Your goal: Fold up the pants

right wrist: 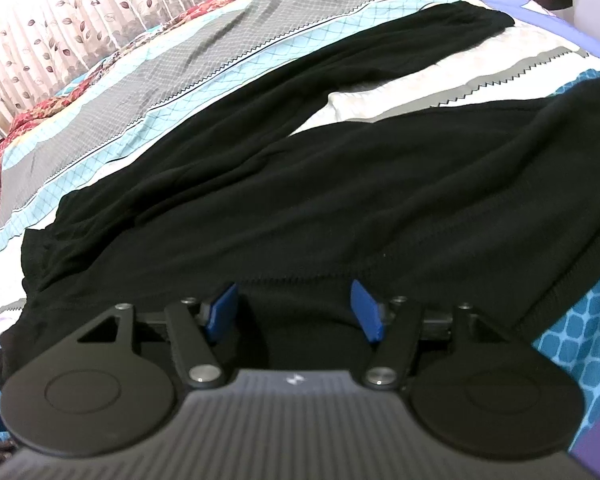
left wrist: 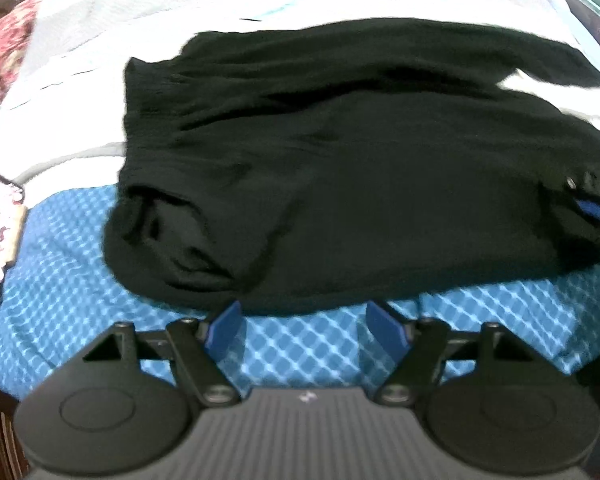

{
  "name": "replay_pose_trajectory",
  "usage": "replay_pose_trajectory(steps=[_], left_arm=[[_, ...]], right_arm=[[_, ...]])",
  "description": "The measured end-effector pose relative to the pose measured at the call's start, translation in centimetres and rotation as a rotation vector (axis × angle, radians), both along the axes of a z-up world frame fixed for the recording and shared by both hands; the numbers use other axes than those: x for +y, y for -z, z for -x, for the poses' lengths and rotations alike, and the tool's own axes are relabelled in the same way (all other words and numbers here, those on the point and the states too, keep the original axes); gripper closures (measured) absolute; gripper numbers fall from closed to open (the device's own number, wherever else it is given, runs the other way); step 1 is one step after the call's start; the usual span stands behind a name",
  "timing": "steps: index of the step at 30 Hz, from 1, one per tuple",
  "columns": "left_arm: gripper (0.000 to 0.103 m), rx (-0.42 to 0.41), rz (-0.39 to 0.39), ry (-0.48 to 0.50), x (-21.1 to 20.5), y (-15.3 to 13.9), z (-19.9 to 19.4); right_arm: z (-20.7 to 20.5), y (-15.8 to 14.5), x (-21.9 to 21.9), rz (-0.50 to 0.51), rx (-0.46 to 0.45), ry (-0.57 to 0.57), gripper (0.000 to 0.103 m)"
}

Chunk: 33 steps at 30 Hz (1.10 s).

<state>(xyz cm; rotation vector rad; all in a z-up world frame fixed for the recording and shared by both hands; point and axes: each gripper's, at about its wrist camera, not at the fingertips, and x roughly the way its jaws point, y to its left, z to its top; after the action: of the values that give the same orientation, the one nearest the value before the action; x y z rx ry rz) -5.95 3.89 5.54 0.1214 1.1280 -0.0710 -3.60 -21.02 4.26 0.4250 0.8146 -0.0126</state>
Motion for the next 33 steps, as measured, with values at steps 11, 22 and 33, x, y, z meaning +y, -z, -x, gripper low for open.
replay_pose_trajectory(steps=[11, 22, 33], left_arm=[[0.032, -0.16, -0.147, -0.177, 6.4, -2.8, -0.5], [0.031, -0.238, -0.183, -0.225, 7.5, -4.2, -0.8], [0.024, -0.342, -0.218, -0.151, 8.1, -6.0, -7.6]], right_arm=[[0.4, 0.0, 0.0, 0.008, -0.001, -0.008, 0.038], [0.7, 0.0, 0.1, 0.002, -0.001, -0.008, 0.036], [0.2, -3.7, -2.4, 0.045, -0.101, 0.019, 0.037]])
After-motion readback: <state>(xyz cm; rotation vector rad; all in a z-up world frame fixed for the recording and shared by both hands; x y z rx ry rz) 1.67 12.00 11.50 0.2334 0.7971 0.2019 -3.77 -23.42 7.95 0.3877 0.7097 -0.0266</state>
